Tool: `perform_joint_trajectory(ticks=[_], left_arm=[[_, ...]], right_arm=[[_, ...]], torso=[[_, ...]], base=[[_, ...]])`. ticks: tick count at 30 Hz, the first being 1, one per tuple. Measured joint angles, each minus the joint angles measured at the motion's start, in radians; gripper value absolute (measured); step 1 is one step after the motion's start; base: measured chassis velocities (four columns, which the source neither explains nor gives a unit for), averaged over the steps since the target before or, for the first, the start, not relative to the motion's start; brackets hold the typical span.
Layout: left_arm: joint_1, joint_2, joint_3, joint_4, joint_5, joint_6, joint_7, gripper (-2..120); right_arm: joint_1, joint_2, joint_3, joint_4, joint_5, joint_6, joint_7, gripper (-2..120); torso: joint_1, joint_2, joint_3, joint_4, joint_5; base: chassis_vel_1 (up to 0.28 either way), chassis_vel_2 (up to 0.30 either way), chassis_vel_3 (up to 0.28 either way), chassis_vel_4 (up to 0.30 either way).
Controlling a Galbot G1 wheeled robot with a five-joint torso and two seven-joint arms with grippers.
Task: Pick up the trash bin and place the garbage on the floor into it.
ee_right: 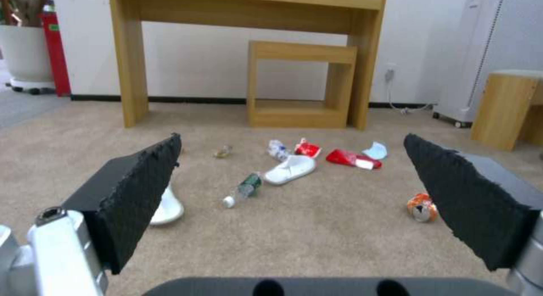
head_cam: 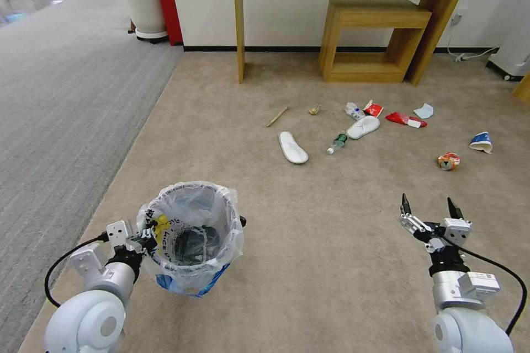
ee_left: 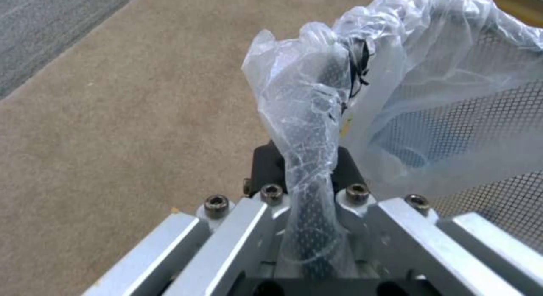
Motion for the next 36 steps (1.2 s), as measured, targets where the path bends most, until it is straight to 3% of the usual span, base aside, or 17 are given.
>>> perform_joint_trajectory(ticks=[36], left_arm=[[-0.005, -0.002, -0.001, 0.011, 0.003, -0.005, 0.004, 3]], right_arm=[[0.0, 0.006, -0.005, -0.002, -0.013, -0.002, -0.006, 100]], torso=[[0.0, 0.0, 0.0, 0.0, 0.0]], base=[[-0.07, 0.075, 0.07, -0.071]])
